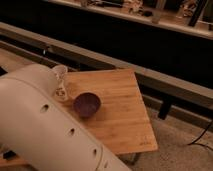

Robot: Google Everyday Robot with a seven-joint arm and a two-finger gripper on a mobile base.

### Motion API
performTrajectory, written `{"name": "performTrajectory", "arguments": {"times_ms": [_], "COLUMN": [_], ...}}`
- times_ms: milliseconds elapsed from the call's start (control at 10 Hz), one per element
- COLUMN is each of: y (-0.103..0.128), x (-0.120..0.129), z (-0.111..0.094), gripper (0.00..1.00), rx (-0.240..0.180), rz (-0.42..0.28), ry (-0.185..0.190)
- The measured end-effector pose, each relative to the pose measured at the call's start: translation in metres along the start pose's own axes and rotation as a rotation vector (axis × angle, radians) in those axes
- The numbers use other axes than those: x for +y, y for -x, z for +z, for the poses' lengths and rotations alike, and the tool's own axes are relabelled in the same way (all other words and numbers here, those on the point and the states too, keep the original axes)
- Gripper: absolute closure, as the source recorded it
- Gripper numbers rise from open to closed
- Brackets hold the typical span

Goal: Push the eraser across the table

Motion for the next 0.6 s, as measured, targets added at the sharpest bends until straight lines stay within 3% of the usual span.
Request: {"name": "performTrajectory", "arguments": {"times_ms": [100, 200, 300, 400, 600], "y": [0.019, 0.023, 0.042, 0.043, 0.050], "x": [-0.013, -0.016, -0.025, -0.019, 0.005], "z": [-0.002, -0.001, 0.011, 0.021, 0.032], "gripper": [1.00, 1.00, 1.00, 1.00, 1.00], "rx": [-0.007, -0.007, -0.003, 0.003, -0.076], "rz": [-0.017, -0.021, -0.043, -0.044, -0.018], "ry": [-0.043, -0.053, -0.071, -0.031, 0.131]}}
